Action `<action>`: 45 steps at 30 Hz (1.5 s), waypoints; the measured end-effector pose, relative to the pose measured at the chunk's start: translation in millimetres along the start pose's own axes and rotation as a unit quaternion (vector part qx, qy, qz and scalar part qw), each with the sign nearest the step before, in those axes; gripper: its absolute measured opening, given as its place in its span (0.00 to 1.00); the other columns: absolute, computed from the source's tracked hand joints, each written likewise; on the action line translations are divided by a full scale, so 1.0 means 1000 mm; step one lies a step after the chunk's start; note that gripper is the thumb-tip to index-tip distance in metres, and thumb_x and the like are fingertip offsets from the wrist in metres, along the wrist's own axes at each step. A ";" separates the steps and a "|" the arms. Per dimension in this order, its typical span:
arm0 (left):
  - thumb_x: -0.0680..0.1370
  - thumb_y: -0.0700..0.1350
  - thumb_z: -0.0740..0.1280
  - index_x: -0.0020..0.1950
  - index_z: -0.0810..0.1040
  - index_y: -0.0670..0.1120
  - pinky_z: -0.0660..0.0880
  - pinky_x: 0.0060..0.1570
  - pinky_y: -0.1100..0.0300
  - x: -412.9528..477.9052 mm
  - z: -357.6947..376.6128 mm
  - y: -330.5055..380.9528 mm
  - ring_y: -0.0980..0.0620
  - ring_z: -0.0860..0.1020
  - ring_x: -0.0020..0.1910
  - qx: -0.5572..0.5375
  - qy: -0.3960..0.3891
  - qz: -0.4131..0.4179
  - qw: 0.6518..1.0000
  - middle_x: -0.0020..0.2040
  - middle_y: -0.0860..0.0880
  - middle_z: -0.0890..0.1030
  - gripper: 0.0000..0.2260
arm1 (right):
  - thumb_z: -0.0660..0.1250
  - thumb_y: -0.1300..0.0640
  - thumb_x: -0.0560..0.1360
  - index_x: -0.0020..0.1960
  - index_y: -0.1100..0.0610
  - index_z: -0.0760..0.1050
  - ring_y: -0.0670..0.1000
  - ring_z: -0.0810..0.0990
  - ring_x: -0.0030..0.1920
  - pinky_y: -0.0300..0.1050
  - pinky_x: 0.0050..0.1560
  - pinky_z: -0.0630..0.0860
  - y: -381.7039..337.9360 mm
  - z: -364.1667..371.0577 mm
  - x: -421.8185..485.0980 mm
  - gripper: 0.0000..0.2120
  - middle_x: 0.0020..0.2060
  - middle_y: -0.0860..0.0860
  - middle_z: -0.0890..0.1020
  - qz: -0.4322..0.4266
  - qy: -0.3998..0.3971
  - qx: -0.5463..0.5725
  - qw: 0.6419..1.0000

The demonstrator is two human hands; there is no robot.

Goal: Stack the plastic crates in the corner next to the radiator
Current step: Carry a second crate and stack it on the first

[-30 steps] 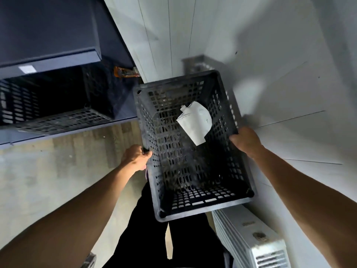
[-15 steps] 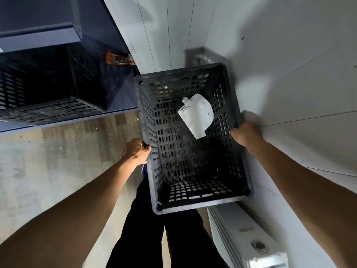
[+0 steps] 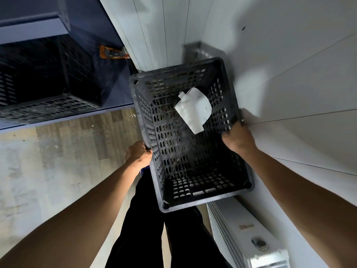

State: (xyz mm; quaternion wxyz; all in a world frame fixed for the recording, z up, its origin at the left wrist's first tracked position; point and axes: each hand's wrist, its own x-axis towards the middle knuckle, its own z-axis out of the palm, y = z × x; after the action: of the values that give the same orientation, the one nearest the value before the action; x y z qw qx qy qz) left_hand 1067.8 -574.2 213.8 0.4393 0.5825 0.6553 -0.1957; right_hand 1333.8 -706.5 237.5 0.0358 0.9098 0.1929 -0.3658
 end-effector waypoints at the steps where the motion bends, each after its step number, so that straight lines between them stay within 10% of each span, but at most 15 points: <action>1: 0.79 0.43 0.68 0.54 0.78 0.40 0.82 0.49 0.49 -0.002 0.000 0.000 0.43 0.83 0.47 0.014 -0.001 0.004 1.000 0.50 0.41 0.83 0.07 | 0.61 0.53 0.76 0.68 0.63 0.66 0.65 0.73 0.63 0.54 0.61 0.73 -0.001 0.002 -0.004 0.24 0.64 0.63 0.72 -0.004 -0.005 -0.016 1.000; 10: 0.80 0.46 0.66 0.65 0.70 0.42 0.73 0.51 0.57 -0.026 -0.019 0.006 0.47 0.78 0.52 0.184 -0.008 0.097 0.978 0.60 0.43 0.79 0.16 | 0.61 0.54 0.76 0.67 0.63 0.69 0.63 0.73 0.63 0.54 0.61 0.73 -0.006 -0.004 -0.035 0.22 0.64 0.62 0.74 -0.044 -0.025 0.010 0.999; 19: 0.75 0.43 0.68 0.71 0.69 0.47 0.74 0.61 0.53 0.008 -0.042 0.009 0.46 0.65 0.70 0.338 0.059 0.344 0.874 0.71 0.44 0.66 0.24 | 0.59 0.54 0.80 0.71 0.61 0.68 0.59 0.75 0.65 0.50 0.64 0.73 -0.033 0.029 -0.081 0.21 0.66 0.60 0.76 -0.015 -0.093 0.120 0.988; 31: 0.78 0.48 0.68 0.74 0.66 0.52 0.57 0.76 0.50 0.063 -0.090 0.022 0.51 0.47 0.79 0.484 -0.122 0.440 0.747 0.79 0.50 0.57 0.24 | 0.60 0.54 0.77 0.65 0.54 0.75 0.57 0.79 0.60 0.44 0.55 0.75 -0.120 0.124 -0.140 0.18 0.60 0.57 0.81 0.075 -0.123 0.203 0.969; 45: 0.70 0.69 0.65 0.64 0.74 0.57 0.63 0.63 0.47 0.096 -0.064 0.013 0.47 0.64 0.63 0.550 -0.069 0.537 0.637 0.61 0.52 0.71 0.27 | 0.62 0.53 0.77 0.71 0.51 0.69 0.55 0.76 0.63 0.46 0.62 0.72 -0.126 0.233 -0.147 0.22 0.63 0.52 0.76 0.071 0.009 0.262 0.962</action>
State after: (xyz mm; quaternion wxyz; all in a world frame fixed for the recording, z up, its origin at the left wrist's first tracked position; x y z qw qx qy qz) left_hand 1063.9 -465.0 174.3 0.1094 0.9505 -0.0332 -0.2890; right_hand 1037.1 -685.8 176.8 -0.1797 0.9020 0.0252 -0.3917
